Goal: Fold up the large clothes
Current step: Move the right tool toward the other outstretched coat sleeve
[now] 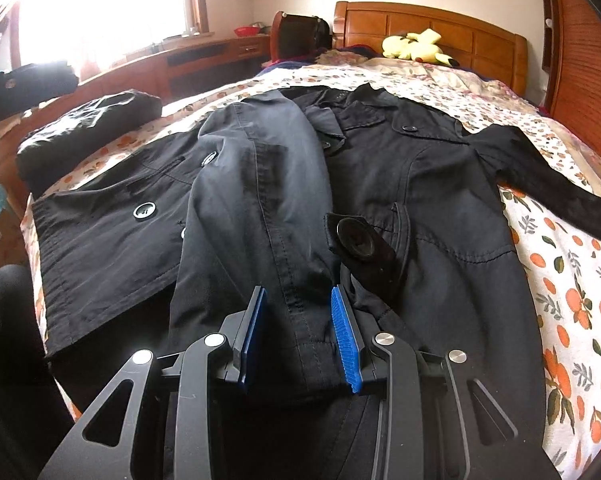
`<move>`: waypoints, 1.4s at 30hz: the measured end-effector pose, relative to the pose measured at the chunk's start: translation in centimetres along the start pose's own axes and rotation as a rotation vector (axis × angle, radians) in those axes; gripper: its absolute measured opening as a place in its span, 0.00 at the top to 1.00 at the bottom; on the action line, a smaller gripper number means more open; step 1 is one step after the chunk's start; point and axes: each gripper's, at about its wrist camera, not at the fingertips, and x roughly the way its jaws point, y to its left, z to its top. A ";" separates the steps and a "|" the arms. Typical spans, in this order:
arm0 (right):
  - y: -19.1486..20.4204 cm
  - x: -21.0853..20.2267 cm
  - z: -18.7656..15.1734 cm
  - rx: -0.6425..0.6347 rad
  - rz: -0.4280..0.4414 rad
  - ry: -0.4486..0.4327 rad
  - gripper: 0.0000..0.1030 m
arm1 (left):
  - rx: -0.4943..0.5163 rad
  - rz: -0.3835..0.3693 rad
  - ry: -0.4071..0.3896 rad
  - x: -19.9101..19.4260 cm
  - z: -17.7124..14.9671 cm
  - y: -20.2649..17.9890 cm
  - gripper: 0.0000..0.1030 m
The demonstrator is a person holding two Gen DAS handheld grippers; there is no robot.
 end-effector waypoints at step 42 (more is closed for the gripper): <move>-10.6 -6.2 6.2 0.132 -0.264 -0.123 0.51 | 0.047 -0.056 0.001 11.6 -2.4 2.0 0.02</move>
